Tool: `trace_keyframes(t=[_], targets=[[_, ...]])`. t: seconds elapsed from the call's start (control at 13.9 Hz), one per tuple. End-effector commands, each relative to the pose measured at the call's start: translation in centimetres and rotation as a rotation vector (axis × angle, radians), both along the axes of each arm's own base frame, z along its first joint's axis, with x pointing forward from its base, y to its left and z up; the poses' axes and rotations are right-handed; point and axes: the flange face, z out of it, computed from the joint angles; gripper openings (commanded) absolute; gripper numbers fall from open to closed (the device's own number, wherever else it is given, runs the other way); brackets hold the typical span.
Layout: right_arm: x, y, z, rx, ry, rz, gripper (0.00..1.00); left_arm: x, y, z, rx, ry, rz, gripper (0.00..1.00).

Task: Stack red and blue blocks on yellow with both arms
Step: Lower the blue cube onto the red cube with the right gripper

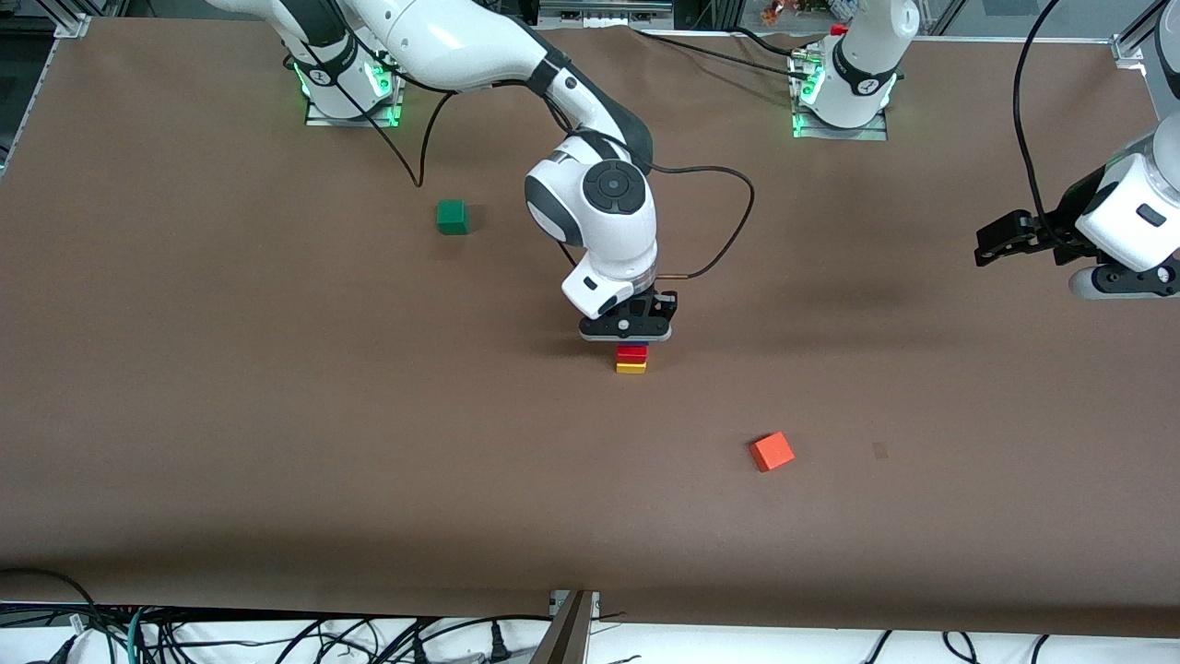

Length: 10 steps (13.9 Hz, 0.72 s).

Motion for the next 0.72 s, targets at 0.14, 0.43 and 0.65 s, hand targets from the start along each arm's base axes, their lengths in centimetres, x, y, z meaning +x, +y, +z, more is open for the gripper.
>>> trace_keyframes(t=[0.14, 0.43, 0.65], targets=[[0.37, 0.69, 0.35, 0.01, -0.044, 0.005, 0.49, 0.93, -0.33, 0.56, -0.022, -0.011, -0.022, 1.0], [0.65, 0.55, -0.2, 0.011, -0.052, 0.001, 0.72, 1.12, -0.21, 0.55, -0.023, -0.013, -0.02, 1.0], [0.7, 0.5, -0.43, 0.009, -0.052, 0.0, 0.79, 1.13, -0.21, 0.62, -0.023, -0.014, -0.02, 1.0]])
